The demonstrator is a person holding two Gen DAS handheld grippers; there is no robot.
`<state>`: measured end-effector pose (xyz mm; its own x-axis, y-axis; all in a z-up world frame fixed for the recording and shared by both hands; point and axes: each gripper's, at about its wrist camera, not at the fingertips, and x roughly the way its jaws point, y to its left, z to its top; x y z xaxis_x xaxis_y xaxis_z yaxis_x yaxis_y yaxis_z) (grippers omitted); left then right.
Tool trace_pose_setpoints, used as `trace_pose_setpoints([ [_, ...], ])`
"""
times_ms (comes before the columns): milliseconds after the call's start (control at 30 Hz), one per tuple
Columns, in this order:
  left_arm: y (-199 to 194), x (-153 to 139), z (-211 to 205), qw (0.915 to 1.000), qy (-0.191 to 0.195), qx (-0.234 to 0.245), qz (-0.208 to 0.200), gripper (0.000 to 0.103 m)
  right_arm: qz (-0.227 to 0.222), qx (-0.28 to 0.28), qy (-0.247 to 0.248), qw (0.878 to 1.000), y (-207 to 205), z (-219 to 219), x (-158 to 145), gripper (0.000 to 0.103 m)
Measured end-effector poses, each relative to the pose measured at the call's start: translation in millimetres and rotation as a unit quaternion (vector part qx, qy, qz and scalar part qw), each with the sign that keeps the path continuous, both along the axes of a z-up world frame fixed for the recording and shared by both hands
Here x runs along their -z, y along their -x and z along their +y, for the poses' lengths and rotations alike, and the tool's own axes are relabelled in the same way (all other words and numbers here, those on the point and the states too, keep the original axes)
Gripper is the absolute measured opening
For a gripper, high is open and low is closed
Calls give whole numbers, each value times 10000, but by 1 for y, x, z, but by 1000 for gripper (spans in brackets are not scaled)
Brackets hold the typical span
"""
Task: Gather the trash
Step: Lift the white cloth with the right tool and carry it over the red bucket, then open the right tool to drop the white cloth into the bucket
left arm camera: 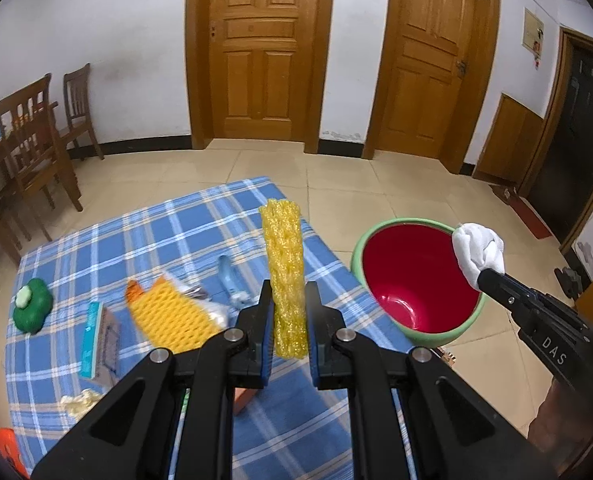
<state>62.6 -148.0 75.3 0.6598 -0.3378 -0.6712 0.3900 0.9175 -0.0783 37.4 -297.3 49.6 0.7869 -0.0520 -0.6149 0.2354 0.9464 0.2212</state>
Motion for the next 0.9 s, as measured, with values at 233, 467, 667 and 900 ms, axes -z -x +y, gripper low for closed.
trace_pose_setpoints([
  [233, -12, 5, -41, 9995, -129, 272, 53, 13, 51, 287, -82, 9995, 3, -34, 7, 10],
  [467, -26, 12, -80, 9980, -174, 602, 51, 13, 200, 512, -268, 9981, -3, -70, 25, 10],
  [667, -39, 26, -115, 9947, -114, 998, 225, 13, 361, 705, -500, 9956, -10, -101, 46, 10],
  [900, -53, 52, -149, 9915, -189, 1200, 468, 13, 557, 835, -659, 9928, -15, -124, 69, 10],
])
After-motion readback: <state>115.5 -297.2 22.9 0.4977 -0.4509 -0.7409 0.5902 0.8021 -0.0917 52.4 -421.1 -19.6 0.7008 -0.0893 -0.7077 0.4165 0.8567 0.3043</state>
